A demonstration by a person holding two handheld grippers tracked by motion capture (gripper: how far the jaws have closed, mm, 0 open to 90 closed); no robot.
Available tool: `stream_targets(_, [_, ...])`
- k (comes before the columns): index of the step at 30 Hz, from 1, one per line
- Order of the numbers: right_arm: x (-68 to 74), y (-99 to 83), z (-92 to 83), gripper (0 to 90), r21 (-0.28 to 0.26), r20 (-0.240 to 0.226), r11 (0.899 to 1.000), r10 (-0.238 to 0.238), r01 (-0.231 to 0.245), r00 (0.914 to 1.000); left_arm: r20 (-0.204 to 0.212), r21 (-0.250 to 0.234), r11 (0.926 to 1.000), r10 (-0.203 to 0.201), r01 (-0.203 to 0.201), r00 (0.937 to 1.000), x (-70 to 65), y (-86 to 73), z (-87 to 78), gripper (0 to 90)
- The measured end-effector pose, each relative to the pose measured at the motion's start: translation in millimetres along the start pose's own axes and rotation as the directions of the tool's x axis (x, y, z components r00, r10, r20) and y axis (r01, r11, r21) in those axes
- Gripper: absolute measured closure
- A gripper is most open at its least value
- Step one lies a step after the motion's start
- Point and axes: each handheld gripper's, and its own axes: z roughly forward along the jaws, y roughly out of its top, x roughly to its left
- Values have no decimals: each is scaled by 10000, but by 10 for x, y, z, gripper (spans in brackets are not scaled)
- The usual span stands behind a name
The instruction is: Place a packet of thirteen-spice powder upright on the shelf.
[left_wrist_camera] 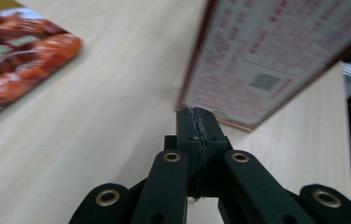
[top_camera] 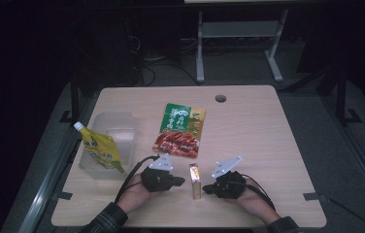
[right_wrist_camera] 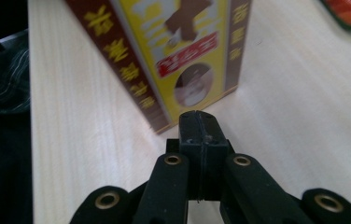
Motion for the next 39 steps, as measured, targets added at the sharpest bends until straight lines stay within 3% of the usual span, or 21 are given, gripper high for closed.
stream_targets(6, [-82,77,6,899,-334,321,9994,88,-78,9994,621,219,9995,217,-231,9978,-129,-1,103,898])
stream_targets(9, [-108,128,36,899,-476,386,9988,88,-70,9992,765,278,9984,475,-498,9959,-162,7,153,898])
stream_targets(13, [-120,207,98,899,-537,380,9984,177,-156,9991,949,223,9986,465,-489,9944,-217,11,201,898])
stream_targets(17, [-160,229,131,899,-596,437,9981,158,-132,9989,1014,136,9985,510,-526,9935,-233,19,219,898])
stream_targets(23, [-178,262,166,899,-754,157,9966,349,-337,9993,1060,-38,9987,502,-501,9931,-249,46,264,898])
stream_targets(26, [-188,305,197,899,-728,155,9972,154,-142,9998,1014,-72,9985,539,-534,9934,-246,59,285,898])
stream_targets(33, [-209,331,205,899,-774,141,9968,199,-188,9997,953,-60,9981,613,-610,9936,-220,65,275,898])
stream_targets(34, [-212,329,196,899,-845,147,9961,253,-240,9996,943,-194,9989,450,-433,9945,-226,64,276,898])
stream_targets(39, [-250,307,126,899,-979,330,9948,322,-288,9989,977,-265,9991,341,-317,9946,-227,64,241,898])
